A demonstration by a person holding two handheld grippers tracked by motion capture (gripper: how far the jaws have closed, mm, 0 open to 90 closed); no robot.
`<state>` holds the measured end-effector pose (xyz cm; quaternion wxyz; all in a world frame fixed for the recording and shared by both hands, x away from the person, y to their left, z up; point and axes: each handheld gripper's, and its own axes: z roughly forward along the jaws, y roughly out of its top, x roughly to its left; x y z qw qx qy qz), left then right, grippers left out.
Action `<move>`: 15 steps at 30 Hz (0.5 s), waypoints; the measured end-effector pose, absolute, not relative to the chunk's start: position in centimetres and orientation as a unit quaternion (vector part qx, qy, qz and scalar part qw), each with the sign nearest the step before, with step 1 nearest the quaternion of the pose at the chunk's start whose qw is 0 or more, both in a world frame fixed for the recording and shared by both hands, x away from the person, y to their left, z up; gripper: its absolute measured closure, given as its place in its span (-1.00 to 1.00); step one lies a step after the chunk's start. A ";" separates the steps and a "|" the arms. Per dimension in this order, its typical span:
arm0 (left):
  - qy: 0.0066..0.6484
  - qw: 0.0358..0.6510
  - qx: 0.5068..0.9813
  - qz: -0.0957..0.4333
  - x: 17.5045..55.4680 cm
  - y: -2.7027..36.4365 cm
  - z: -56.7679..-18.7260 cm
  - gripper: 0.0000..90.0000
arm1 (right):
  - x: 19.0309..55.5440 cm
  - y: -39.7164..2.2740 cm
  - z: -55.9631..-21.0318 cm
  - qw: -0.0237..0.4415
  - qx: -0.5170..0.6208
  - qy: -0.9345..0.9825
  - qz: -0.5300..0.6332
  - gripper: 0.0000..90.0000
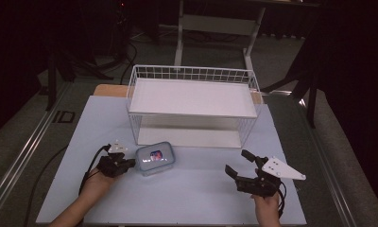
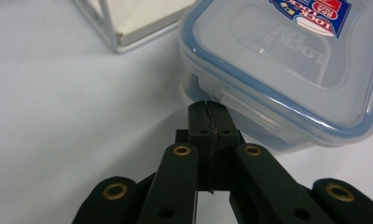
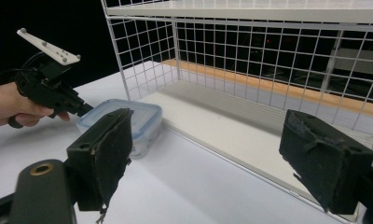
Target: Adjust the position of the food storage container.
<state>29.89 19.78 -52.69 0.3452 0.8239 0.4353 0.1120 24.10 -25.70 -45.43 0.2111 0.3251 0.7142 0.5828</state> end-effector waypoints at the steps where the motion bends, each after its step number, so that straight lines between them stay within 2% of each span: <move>1: 0.435 0.345 0.824 0.113 30.0 19.6 -52.7 1.00 | 24.1 -25.7 -45.4 0.211 0.325 0.714 0.584 -0.62; 15: 0.423 0.357 0.827 0.102 32.5 14.9 -52.7 1.00 | 24.1 -25.2 -45.7 0.200 0.317 0.724 0.580 -0.62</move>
